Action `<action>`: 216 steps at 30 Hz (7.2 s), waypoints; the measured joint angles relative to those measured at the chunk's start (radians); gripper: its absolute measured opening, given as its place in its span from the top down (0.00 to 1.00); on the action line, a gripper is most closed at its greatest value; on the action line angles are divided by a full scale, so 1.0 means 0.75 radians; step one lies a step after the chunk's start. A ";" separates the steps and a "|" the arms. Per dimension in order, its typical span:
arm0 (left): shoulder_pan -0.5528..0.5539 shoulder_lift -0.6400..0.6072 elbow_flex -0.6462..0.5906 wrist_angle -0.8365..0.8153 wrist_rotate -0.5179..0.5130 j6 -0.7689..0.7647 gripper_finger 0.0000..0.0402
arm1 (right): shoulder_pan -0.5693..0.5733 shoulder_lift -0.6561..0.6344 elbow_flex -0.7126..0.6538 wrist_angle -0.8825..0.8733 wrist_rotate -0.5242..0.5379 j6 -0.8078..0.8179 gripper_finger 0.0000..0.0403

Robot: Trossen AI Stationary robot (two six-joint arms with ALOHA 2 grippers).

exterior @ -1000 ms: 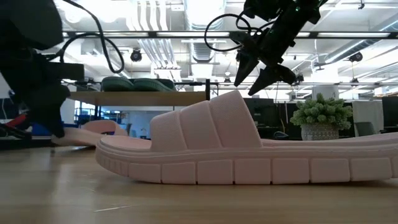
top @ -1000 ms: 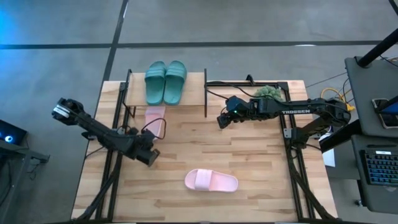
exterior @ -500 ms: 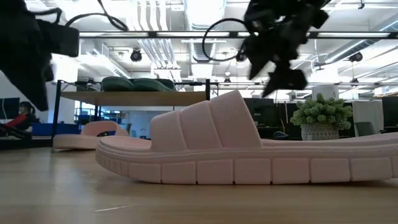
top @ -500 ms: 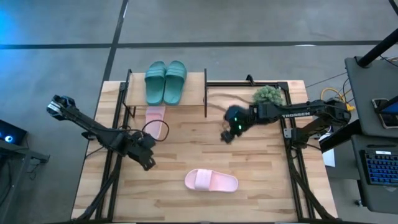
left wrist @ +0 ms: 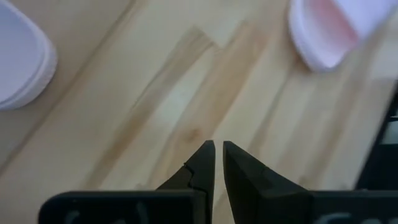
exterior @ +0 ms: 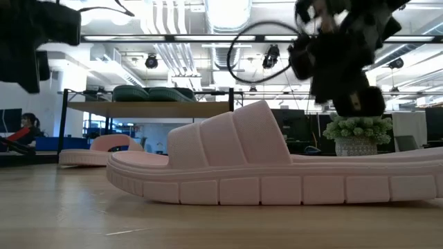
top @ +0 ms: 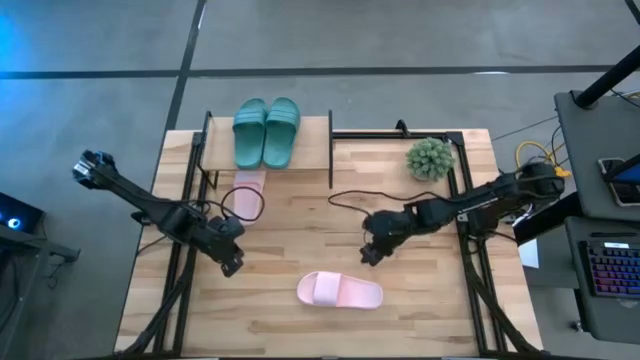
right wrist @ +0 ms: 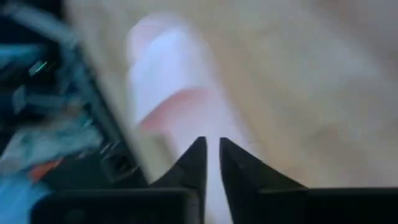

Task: Pick and place slides into the shelf
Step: Put the pink slide under the shelf

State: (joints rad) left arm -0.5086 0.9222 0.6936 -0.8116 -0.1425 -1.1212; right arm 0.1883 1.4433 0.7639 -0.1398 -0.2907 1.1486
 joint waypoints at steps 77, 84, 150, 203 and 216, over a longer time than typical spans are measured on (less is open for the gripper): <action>-0.242 -0.472 0.025 -0.456 -0.399 -0.101 0.96 | 0.317 0.924 0.916 0.134 0.486 0.496 0.58; -0.241 -0.508 0.025 -0.471 -0.375 -0.103 0.96 | 0.282 0.956 0.916 0.183 0.793 0.582 0.73; -0.241 -0.560 -0.008 -0.588 -0.427 -0.137 0.96 | -0.140 0.951 1.353 -1.145 1.114 -0.007 0.67; -0.241 -0.581 -0.055 -0.556 -0.418 -0.131 0.96 | -0.085 1.106 1.335 -0.492 0.730 -0.280 0.85; -0.241 -0.601 -0.051 -0.545 -0.421 -0.137 0.96 | -0.132 1.147 1.505 -0.533 0.836 -0.329 0.85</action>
State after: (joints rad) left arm -0.6895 0.4713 0.6556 -1.2201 -0.4580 -1.2242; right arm 0.0894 2.3035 1.8929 -0.5392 0.3365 0.9018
